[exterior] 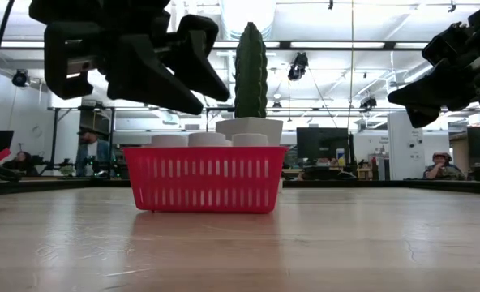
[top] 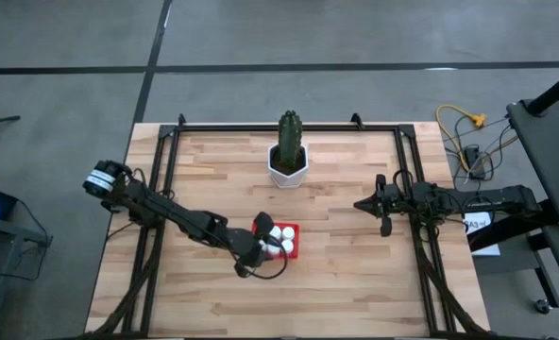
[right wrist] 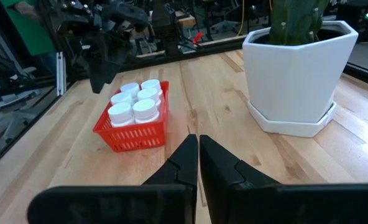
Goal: Pick and place pill bottles into a basket
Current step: Return to Home Position
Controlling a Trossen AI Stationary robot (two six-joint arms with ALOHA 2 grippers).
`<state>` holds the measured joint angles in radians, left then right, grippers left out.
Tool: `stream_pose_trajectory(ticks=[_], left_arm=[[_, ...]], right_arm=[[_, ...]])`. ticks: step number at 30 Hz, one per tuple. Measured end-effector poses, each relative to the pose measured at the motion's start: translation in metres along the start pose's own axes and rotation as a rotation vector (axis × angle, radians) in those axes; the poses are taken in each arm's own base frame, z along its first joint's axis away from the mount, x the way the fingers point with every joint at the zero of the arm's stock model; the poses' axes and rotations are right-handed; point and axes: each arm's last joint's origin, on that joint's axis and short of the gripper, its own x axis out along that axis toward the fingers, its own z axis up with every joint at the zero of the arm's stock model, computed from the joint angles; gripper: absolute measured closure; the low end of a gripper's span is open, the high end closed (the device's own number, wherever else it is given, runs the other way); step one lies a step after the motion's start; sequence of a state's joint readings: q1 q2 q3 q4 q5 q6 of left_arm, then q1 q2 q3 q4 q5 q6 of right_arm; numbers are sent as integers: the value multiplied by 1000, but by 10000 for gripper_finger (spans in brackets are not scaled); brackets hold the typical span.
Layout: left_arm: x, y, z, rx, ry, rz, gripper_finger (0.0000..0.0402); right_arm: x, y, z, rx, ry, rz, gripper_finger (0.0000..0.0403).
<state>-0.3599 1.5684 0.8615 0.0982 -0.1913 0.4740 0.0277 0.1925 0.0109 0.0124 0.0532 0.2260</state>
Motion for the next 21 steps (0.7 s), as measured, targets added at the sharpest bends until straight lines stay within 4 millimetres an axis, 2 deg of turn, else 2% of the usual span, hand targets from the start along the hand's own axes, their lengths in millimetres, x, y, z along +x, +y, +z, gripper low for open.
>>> stream_pose_trajectory(ticks=[5,11,21], left_arm=[[-4,2,2,-2,-12,6,215],[-24,8,6,-8,-59,30,215],[-70,19,-26,-67,-220,124,214]], right_arm=[[0,0,0,0,0,0,394],[0,0,0,0,0,0,394],[0,0,0,0,0,0,394]])
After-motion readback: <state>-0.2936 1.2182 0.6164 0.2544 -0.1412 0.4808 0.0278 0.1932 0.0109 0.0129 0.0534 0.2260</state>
